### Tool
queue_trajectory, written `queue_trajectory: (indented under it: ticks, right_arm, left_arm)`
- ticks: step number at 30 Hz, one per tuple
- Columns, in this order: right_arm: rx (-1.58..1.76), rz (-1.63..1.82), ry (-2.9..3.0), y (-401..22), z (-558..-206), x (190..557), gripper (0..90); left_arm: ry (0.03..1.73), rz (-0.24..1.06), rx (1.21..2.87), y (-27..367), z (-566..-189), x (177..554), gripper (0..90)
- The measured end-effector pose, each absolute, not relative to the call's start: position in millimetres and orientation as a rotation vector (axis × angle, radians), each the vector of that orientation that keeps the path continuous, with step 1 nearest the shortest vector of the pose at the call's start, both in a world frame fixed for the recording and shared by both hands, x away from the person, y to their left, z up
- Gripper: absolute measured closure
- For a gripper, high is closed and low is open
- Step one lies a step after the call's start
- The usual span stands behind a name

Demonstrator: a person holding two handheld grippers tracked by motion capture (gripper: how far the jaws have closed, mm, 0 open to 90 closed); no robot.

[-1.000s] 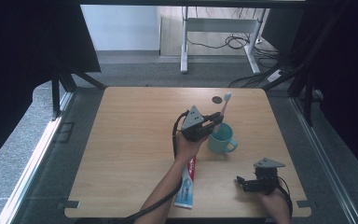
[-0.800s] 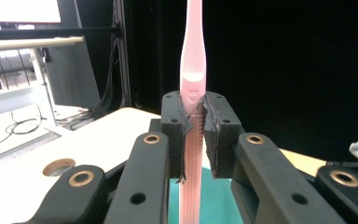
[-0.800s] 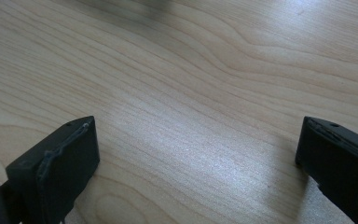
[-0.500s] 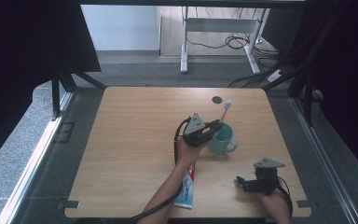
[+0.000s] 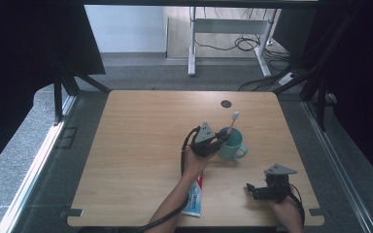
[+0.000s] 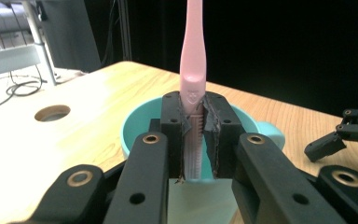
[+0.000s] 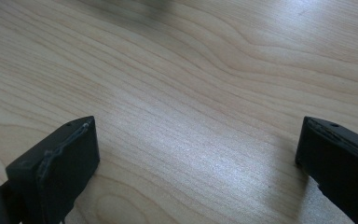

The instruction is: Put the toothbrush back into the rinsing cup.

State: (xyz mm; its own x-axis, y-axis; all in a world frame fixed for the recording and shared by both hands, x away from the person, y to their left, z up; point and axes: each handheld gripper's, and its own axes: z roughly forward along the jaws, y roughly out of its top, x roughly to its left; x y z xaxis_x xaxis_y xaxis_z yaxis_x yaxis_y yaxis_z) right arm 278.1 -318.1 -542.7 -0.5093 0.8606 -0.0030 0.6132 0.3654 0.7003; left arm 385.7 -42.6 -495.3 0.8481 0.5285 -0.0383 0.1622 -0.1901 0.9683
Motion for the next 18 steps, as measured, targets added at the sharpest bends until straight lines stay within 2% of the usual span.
queue_trajectory:
  ticks: [12, 18]
  right_arm:
    - [1.288, 0.922, 2.263, -318.1, -542.8, 278.2, 0.0]
    - [1.287, 0.922, 2.263, -318.1, -542.7, 278.1, 0.0]
  left_arm:
    - [0.574, 0.352, 1.816, -47.6, -497.1, 385.4, 78.3]
    - [0.578, 0.342, 1.823, -48.3, -495.0, 385.3, 74.7]
